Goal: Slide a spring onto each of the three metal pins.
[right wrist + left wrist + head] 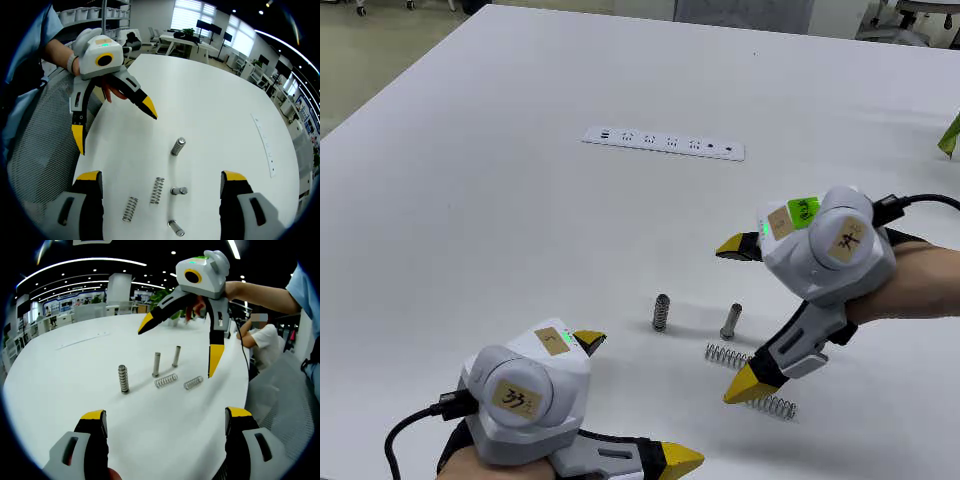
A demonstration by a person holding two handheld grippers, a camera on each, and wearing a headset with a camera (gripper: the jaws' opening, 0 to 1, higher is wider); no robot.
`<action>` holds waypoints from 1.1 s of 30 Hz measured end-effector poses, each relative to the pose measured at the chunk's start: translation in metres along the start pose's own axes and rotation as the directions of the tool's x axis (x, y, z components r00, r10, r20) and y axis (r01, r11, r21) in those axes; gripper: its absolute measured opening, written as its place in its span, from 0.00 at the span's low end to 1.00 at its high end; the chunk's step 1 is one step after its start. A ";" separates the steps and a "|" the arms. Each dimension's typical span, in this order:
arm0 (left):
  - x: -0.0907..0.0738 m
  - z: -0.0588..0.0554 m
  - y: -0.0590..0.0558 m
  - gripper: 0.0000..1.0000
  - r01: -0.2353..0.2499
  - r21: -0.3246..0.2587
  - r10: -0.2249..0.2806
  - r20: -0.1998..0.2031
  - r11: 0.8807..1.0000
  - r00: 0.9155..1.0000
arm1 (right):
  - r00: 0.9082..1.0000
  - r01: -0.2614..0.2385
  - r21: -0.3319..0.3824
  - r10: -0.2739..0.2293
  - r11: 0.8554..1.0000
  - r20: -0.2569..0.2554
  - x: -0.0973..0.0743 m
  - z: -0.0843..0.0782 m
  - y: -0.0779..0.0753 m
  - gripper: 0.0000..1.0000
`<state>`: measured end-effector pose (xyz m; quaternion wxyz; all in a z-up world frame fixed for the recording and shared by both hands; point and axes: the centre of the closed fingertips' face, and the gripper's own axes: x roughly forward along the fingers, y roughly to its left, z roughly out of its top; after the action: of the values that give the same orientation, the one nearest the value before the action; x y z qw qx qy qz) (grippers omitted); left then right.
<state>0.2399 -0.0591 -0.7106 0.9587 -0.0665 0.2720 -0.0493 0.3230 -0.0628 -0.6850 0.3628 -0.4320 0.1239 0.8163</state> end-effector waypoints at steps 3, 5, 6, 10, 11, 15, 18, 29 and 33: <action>0.000 0.000 0.000 1.00 0.003 -0.001 -0.003 0.001 1.000 1.000 | 1.000 0.022 0.040 -0.022 0.999 0.011 -0.006 -0.007 0.002 0.99; 0.000 0.001 -0.001 1.00 0.001 0.002 -0.001 0.002 1.000 1.000 | 0.999 0.032 0.065 -0.033 0.997 0.019 -0.010 -0.012 0.004 0.99; 0.000 0.002 -0.001 1.00 0.000 0.002 0.000 0.003 1.000 1.000 | 0.999 0.039 0.077 -0.041 0.996 0.021 -0.012 -0.016 0.006 0.99; 0.000 0.002 0.000 1.00 -0.004 0.001 0.004 0.005 1.000 1.000 | 0.997 0.065 0.126 -0.069 0.990 0.027 -0.021 -0.028 0.014 0.99; 0.000 0.002 0.000 1.00 -0.004 0.000 0.004 0.005 1.000 1.000 | 0.997 0.071 0.140 -0.076 0.988 0.028 -0.022 -0.031 0.016 0.99; 0.000 0.002 0.000 1.00 -0.007 -0.006 0.007 0.008 1.000 1.000 | 0.991 0.106 0.214 -0.120 0.971 0.057 -0.030 -0.040 0.022 0.99; 0.001 0.002 -0.001 1.00 -0.003 -0.007 0.003 0.007 1.000 1.000 | 0.984 0.131 0.254 -0.157 0.958 0.082 -0.035 -0.045 0.025 0.99; 0.003 0.001 -0.003 1.00 0.005 -0.016 -0.005 0.005 1.000 1.000 | 0.965 0.196 0.396 -0.249 0.897 0.087 -0.053 -0.078 0.037 0.99; 0.003 0.001 -0.001 1.00 0.000 -0.019 0.000 0.003 1.000 1.000 | 0.955 0.223 0.446 -0.287 0.867 0.079 -0.061 -0.093 0.041 0.99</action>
<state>0.2430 -0.0607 -0.7109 0.9585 -0.0756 0.2708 -0.0468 0.3731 -0.1693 -0.6967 0.5623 -0.2938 0.2175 0.7418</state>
